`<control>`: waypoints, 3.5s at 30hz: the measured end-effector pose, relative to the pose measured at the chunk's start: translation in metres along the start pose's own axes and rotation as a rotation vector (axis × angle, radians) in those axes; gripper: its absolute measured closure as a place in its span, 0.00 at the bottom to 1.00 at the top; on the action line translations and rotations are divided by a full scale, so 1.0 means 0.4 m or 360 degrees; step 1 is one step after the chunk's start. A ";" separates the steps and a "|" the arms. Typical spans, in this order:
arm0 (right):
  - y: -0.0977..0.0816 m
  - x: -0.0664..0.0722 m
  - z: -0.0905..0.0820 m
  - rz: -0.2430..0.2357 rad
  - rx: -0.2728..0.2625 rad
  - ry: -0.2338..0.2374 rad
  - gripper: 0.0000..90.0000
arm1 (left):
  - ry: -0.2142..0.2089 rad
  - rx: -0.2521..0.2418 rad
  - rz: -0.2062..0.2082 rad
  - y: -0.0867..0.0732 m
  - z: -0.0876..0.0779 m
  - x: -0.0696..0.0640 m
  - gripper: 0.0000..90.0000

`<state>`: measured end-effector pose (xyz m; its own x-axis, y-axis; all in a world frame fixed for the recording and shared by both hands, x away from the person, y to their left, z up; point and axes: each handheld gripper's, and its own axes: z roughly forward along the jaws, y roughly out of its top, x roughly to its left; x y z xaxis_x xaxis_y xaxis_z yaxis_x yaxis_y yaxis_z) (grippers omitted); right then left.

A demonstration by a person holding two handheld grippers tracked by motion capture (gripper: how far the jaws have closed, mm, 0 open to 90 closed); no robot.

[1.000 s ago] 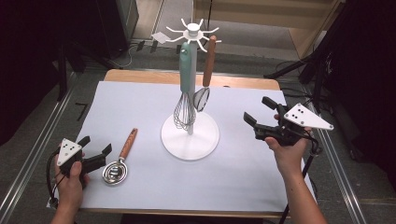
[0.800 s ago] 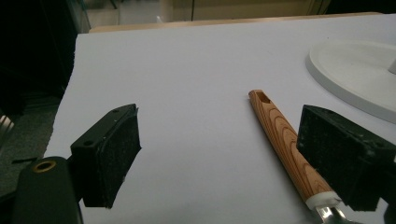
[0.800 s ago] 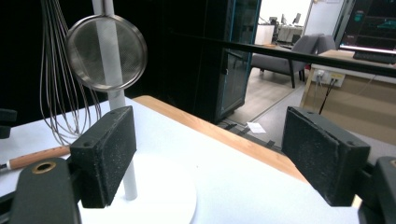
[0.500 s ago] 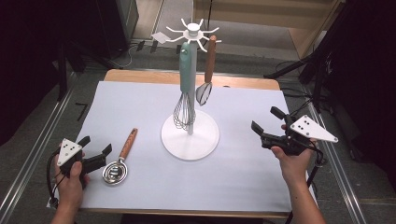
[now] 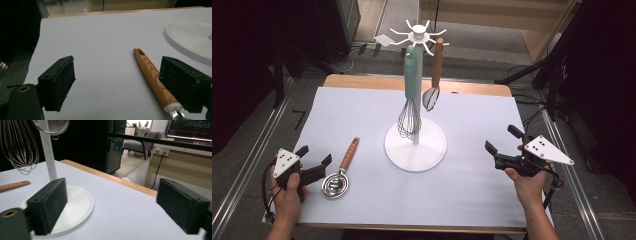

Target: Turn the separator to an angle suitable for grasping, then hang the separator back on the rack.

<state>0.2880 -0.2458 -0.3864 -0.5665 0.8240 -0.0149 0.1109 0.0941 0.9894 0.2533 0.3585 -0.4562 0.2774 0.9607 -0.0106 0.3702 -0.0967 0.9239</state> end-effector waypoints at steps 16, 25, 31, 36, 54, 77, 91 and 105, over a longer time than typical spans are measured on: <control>-0.139 -0.032 -0.042 0.0089 0.0049 -0.0135 0.00 | 0.0000 0.0003 0.0004 0.000 -0.002 0.000 0.16; -0.193 -0.062 -0.076 0.0119 0.0106 -0.0220 0.00 | 0.0006 0.0004 0.0005 -0.001 -0.001 -0.002 0.16; -0.216 -0.071 -0.091 0.0156 0.0093 -0.0238 0.00 | 0.0013 -0.0014 0.0007 -0.001 0.000 -0.003 0.16; -0.228 -0.073 -0.097 0.0191 0.0063 -0.0305 0.00 | 0.0008 -0.0039 0.0023 0.000 0.001 -0.003 0.16; -0.232 -0.064 -0.093 0.0157 0.0066 -0.0346 0.13 | -0.0021 -0.0162 -0.0033 0.051 -0.017 -0.025 0.16; -0.229 -0.050 -0.090 0.0085 0.0085 -0.0348 0.16 | -0.0132 0.0278 0.0031 0.099 0.026 -0.075 0.16; -0.229 -0.050 -0.088 0.0071 0.0096 -0.0359 0.16 | -0.0013 0.0537 0.0088 0.116 0.045 -0.092 0.16; -0.230 -0.052 -0.087 0.0073 0.0112 -0.0382 0.16 | -0.0032 0.0784 0.0062 0.144 0.075 -0.113 0.30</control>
<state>0.2613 -0.2910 -0.4722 -0.3503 0.9365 -0.0127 0.1933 0.0855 0.9774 0.2885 0.3016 -0.4138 0.3146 0.9492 0.0087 0.7330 -0.2487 0.6331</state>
